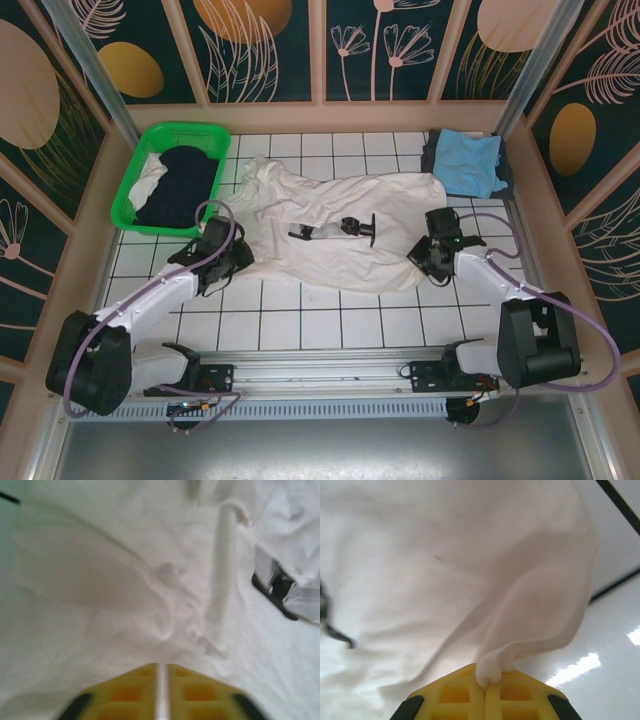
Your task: Fold and stack the t-shirts
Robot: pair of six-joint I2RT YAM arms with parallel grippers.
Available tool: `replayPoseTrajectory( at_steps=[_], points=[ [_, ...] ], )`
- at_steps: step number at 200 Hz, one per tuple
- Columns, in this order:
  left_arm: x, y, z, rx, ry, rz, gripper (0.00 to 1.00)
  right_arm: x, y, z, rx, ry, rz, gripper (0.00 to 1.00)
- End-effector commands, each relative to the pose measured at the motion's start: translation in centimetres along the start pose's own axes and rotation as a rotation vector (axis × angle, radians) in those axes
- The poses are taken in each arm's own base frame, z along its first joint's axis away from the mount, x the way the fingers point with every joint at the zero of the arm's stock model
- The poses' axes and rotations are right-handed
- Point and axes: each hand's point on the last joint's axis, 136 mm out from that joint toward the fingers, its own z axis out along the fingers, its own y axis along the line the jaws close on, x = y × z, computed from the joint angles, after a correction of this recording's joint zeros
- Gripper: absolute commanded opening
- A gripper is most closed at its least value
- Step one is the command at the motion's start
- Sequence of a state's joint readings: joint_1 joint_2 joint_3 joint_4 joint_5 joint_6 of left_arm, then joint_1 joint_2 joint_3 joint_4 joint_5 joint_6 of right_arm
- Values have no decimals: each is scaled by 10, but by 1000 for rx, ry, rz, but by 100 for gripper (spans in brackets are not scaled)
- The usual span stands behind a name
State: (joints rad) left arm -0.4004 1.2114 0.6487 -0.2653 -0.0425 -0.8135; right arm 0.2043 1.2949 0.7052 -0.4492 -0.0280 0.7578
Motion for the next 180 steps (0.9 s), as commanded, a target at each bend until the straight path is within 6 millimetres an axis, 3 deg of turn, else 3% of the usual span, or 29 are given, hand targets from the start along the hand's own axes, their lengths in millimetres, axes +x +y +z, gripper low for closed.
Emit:
replayPoseTrajectory(
  at_steps=[1,11,32,54,81,93,103,113,144,162,180],
  points=[
    [-6,17,-8,-106,-28,22,45,-13,14,-15,-35,-39,-68,0],
    [1,27,-3,-152,0,32,56,-16,15,-15,-37,-44,-81,0],
    [22,45,15,-231,87,54,62,-19,15,-14,-34,-45,-92,0],
    [34,49,24,-252,101,77,73,-19,17,-13,-44,-40,-97,0],
    [45,52,39,-259,141,98,75,-19,18,-10,-48,-35,-105,0],
    [47,53,45,-274,160,113,65,-20,20,-10,-51,-34,-113,0],
    [46,52,47,-274,168,121,43,-22,20,-11,-50,-38,-118,0],
    [44,47,46,-257,167,127,31,-24,22,-13,-54,-44,-128,0],
    [21,12,24,-136,106,134,0,-38,33,-29,-88,-89,-155,0],
    [-7,-26,-7,12,13,116,0,-53,54,-54,-165,-147,-199,0],
    [-39,-56,-50,123,-107,101,0,-67,80,-89,-250,-208,-252,0]
  ],
)
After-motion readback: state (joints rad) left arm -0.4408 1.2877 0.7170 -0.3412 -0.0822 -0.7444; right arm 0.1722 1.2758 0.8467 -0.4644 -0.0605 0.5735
